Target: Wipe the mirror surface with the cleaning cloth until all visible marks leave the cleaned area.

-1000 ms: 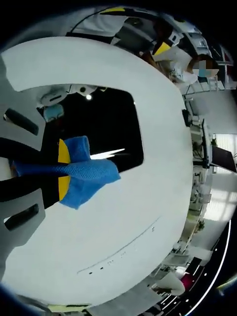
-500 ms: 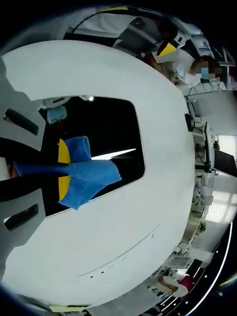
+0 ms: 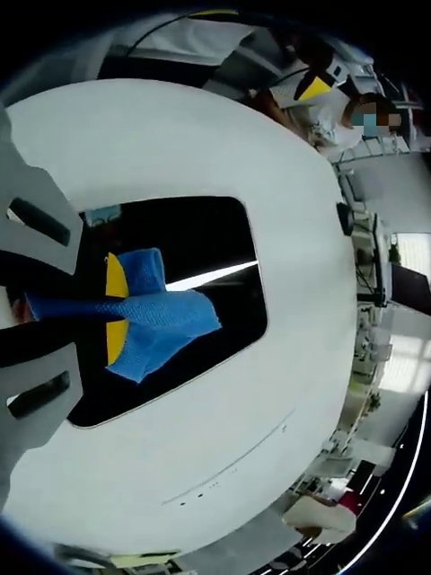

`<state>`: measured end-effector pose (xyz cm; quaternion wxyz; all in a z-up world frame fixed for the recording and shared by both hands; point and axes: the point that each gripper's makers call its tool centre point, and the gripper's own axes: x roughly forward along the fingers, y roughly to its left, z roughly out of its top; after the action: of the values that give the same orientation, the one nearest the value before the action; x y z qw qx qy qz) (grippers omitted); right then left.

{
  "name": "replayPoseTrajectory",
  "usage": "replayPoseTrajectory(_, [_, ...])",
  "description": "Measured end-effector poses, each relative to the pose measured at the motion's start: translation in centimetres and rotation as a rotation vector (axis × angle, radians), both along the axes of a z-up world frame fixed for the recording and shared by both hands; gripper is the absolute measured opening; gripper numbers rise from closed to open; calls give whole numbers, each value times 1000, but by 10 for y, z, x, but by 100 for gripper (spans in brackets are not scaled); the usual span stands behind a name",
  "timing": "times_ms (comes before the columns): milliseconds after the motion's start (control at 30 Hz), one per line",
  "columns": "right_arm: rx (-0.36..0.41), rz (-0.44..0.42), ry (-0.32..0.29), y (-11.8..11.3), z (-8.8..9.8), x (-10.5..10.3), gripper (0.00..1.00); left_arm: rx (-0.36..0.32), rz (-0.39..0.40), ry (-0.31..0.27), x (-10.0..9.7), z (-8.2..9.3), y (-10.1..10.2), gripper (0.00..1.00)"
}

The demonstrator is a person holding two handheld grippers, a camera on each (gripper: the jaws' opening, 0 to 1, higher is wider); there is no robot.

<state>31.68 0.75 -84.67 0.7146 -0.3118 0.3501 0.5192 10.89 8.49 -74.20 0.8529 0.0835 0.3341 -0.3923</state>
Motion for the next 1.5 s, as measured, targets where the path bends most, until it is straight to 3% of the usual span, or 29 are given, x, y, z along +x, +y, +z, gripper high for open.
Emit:
replayPoseTrajectory(600, [-14,-114,-14,4,0,-26,1,17,-98,-17,-13,7,23,99])
replayPoseTrajectory(1500, [26,-223,6,12,0,-47,1,13,-136,-37,-8,13,17,99])
